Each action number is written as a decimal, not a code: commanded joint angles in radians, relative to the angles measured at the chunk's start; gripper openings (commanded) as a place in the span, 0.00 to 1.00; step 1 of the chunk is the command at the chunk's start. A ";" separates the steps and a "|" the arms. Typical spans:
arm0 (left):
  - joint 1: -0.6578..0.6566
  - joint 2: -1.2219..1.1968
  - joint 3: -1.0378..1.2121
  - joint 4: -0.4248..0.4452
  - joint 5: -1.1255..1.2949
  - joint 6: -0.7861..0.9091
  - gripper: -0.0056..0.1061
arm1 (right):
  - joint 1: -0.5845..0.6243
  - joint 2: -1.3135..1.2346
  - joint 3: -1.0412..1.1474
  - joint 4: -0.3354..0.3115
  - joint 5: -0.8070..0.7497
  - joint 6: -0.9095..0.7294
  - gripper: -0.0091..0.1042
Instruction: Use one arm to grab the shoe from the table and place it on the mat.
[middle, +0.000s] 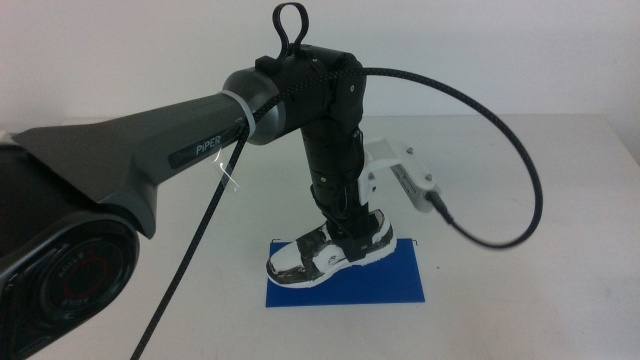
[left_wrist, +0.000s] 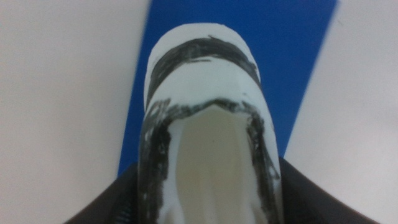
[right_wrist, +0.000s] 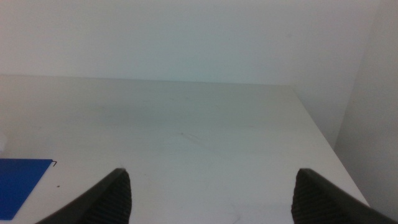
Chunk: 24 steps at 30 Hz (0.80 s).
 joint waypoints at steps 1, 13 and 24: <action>-0.011 -0.063 -0.035 -0.036 0.094 0.138 0.07 | 0.003 -0.020 -0.010 -0.008 -0.079 -0.013 0.67; -0.031 -0.058 -0.035 -0.015 0.092 0.261 0.07 | 0.003 -0.020 -0.010 -0.008 -0.079 -0.013 0.67; -0.031 -0.009 -0.035 -0.011 0.092 0.261 0.07 | 0.003 -0.020 -0.010 -0.008 -0.079 -0.013 0.67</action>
